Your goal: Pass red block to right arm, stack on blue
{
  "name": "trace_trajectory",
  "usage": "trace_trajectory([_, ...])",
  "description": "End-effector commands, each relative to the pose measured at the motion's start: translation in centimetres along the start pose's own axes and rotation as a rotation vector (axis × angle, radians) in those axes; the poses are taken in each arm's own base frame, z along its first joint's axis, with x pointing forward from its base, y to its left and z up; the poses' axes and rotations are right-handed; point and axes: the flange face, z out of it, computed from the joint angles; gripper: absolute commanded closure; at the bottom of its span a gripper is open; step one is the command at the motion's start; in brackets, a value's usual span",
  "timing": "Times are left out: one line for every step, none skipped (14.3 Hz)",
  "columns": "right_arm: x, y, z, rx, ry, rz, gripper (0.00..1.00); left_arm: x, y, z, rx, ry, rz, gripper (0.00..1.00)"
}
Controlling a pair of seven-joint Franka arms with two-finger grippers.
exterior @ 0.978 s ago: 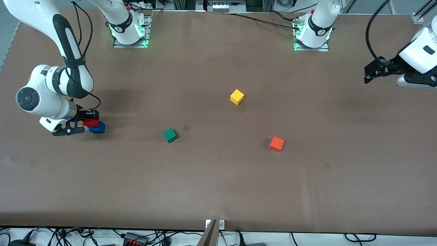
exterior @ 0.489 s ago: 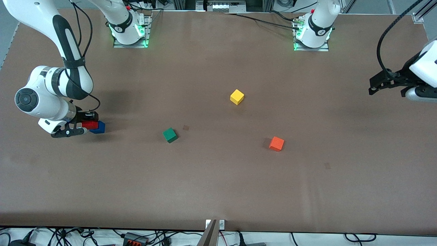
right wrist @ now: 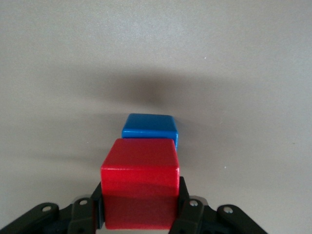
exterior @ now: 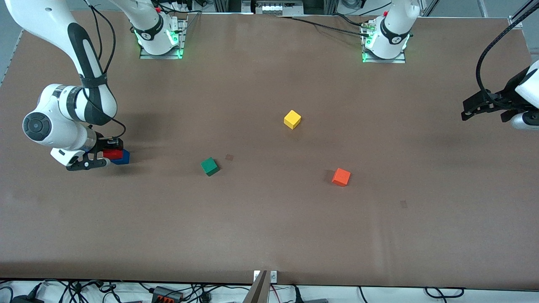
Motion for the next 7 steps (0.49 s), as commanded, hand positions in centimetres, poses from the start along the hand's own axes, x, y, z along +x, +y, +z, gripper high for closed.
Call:
trace_trajectory([0.4,-0.5,0.0,0.023,0.001,0.006,0.45,-0.3,0.2,-0.7,-0.014,-0.002,0.001,0.00])
trace_trajectory([0.5,-0.5,-0.4,0.036,0.008,0.004,0.00,-0.3,0.4,-0.7,-0.014,-0.002,0.001,0.00])
trace_trajectory([0.7,-0.4,-1.5,0.036,0.026,0.003,0.00,-0.3,0.5,-0.7,-0.012,-0.002,0.003,0.00])
trace_trajectory([1.0,-0.5,-2.9,0.039,0.034,0.005,0.00,-0.3,0.5,-0.6,-0.012,-0.002,0.006,0.00])
trace_trajectory([1.2,-0.5,-4.2,0.047,0.019,0.010,0.00,-0.3,0.5,-0.7,-0.012,0.000,0.006,0.00])
trace_trajectory([1.5,-0.5,-5.9,0.056,0.001,0.019,0.00,-0.3,0.6,-0.7,-0.009,0.003,0.007,0.00])
trace_trajectory([1.7,-0.4,-8.2,0.069,-0.029,0.037,0.00,-0.2,0.7,-0.5,-0.009,0.000,0.012,0.00])
